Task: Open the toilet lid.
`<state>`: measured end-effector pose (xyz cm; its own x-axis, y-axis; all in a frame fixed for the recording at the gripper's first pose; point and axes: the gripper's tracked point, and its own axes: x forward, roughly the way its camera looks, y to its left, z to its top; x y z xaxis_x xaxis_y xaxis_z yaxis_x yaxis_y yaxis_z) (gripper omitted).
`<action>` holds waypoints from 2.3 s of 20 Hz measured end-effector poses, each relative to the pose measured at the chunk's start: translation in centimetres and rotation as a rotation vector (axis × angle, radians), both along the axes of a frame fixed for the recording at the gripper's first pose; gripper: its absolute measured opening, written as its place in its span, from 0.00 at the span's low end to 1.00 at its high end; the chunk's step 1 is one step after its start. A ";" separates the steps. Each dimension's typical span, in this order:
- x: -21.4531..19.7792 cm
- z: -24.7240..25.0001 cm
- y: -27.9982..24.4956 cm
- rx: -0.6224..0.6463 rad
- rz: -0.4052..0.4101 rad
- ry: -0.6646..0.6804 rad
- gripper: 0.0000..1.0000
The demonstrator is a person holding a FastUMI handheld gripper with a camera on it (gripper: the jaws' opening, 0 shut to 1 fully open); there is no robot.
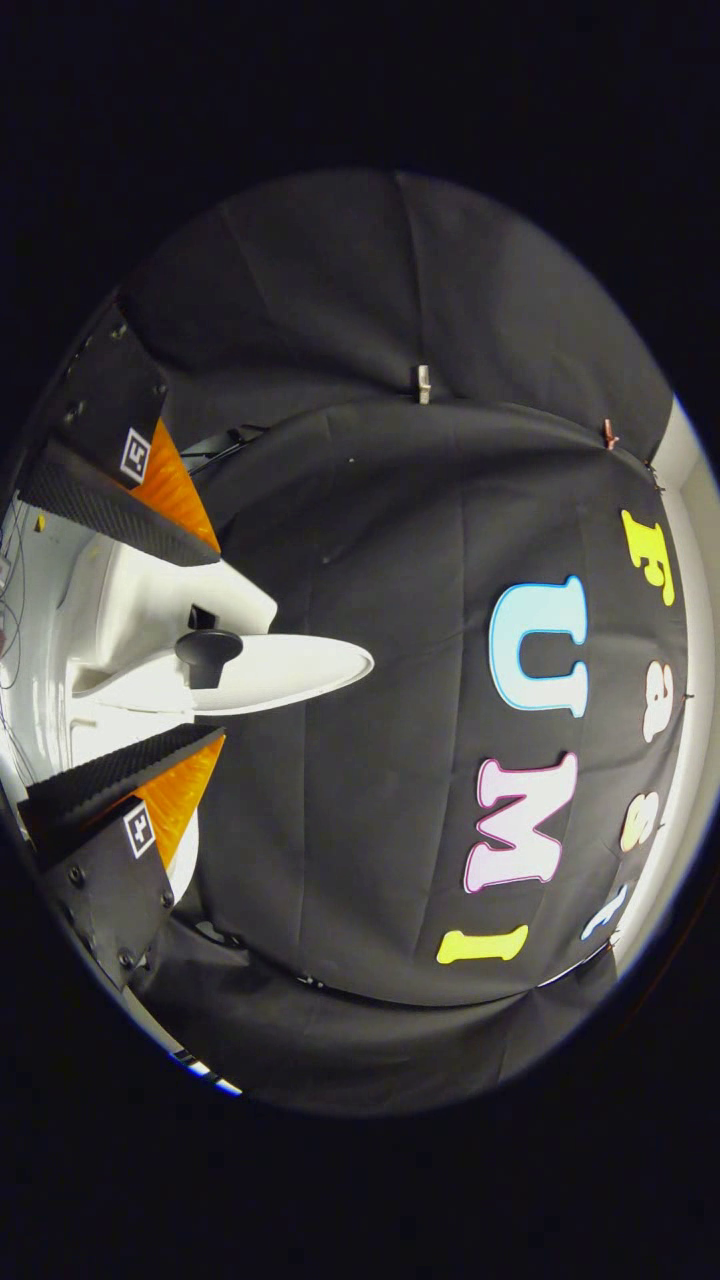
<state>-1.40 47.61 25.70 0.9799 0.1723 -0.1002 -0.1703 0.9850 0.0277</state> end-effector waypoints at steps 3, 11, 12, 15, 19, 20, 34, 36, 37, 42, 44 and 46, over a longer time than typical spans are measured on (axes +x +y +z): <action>-0.7 1.9 -1.8 0.027 0.029 -0.041 0.99; 0.0 2.1 -13.0 0.053 0.014 -0.080 0.98; 0.4 1.4 -14.9 0.049 0.003 -0.079 0.99; 1.2 -1.5 -20.9 0.032 -0.020 -0.083 0.99; 2.1 -6.2 -28.8 0.035 -0.075 -0.068 0.98; 2.1 -7.1 -30.2 0.031 -0.084 -0.087 0.98; 3.6 -15.3 -38.8 0.024 -0.142 -0.189 0.98; 3.5 -15.6 -39.0 0.035 -0.137 -0.180 0.98; 3.4 -15.5 -39.1 0.031 -0.138 -0.188 0.98; 3.2 -15.7 -39.0 0.011 -0.129 -0.186 0.98; 3.2 -15.9 -38.7 0.016 -0.124 -0.176 0.98; 3.1 -16.1 -38.5 0.008 -0.121 -0.169 0.98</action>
